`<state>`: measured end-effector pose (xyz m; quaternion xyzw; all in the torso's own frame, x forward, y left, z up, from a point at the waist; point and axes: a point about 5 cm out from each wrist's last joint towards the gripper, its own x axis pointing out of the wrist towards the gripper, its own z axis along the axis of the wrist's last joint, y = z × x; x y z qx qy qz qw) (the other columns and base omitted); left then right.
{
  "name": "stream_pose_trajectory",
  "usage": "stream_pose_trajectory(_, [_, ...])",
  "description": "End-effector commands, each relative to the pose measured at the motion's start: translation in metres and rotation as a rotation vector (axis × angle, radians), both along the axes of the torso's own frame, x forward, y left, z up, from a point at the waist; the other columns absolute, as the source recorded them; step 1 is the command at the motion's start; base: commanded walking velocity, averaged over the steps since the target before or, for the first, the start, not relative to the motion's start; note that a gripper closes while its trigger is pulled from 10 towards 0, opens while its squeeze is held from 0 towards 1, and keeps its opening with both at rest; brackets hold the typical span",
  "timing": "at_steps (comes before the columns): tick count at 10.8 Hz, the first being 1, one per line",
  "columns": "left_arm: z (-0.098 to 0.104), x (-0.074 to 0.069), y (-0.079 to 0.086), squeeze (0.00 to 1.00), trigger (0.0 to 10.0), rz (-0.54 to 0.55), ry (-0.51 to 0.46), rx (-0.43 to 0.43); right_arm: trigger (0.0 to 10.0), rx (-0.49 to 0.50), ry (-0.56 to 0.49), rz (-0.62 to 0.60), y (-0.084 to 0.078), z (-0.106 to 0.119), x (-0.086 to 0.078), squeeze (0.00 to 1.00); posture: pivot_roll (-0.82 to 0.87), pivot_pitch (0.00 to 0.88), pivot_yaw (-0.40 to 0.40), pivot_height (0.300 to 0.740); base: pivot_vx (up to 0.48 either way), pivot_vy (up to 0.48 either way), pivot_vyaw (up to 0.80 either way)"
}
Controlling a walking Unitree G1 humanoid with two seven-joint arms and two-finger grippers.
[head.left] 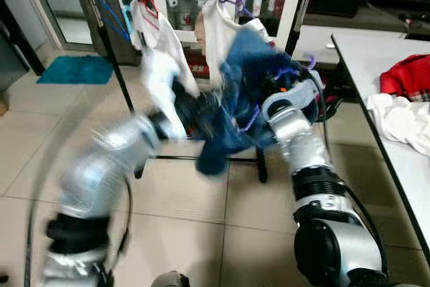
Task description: Hang hanger
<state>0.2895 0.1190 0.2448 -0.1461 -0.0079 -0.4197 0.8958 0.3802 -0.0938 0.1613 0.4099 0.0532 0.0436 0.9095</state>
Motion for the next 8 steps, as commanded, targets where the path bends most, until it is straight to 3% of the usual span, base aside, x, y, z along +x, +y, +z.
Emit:
stream_pose_trajectory(1, [0.026, -0.003, 0.010, 0.00, 0.0, 0.006, -0.073, -0.067, 10.0, -0.118, -0.053, -0.011, -0.002, -0.001, -0.001, 0.00, 0.00, 0.000, 0.054, 0.740, 0.000, 0.000, 0.00])
stream_pose_trajectory(2, [0.045, 0.000, 0.030, 0.00, 0.0, 0.061, -0.101, -0.147, 10.0, -0.251, -0.103, -0.008, -0.004, -0.008, -0.005, 0.00, 0.01, 0.000, 0.052, 0.740, 0.000, 0.000, 0.00])
stream_pose_trajectory(3, [0.065, 0.005, 0.061, 0.00, 0.0, 0.162, -0.125, -0.235, 10.0, -0.410, -0.212, -0.007, -0.008, -0.012, -0.013, 0.00, 0.01, 0.000, 0.048, 0.740, 0.000, 0.000, 0.00])
stream_pose_trajectory(5, [0.074, 0.012, 0.102, 0.00, 0.0, 0.345, -0.127, -0.275, 10.0, -0.515, -0.304, -0.027, -0.024, -0.014, -0.027, 0.00, 0.00, 0.000, 0.051, 0.740, 0.000, 0.000, 0.00])
stream_pose_trajectory(6, [0.072, 0.015, 0.114, 0.00, 0.0, 0.418, -0.118, -0.254, 10.0, -0.540, -0.324, -0.019, -0.029, -0.013, -0.032, 0.00, 0.00, 0.000, 0.052, 0.740, 0.000, 0.000, 0.00])
stream_pose_trajectory(7, [0.059, 0.018, 0.130, 0.00, 0.0, 0.515, -0.082, -0.167, 10.0, -0.576, -0.343, 0.022, -0.032, -0.009, -0.039, 0.00, -0.01, 0.000, 0.055, 0.740, 0.000, 0.000, 0.00])
stream_pose_trajectory(8, [0.031, 0.022, 0.149, 0.00, 0.0, 0.644, -0.010, 0.003, 10.0, -0.620, -0.347, 0.119, -0.030, -0.003, -0.048, 0.00, -0.02, 0.000, 0.055, 0.740, 0.000, 0.000, 0.00])
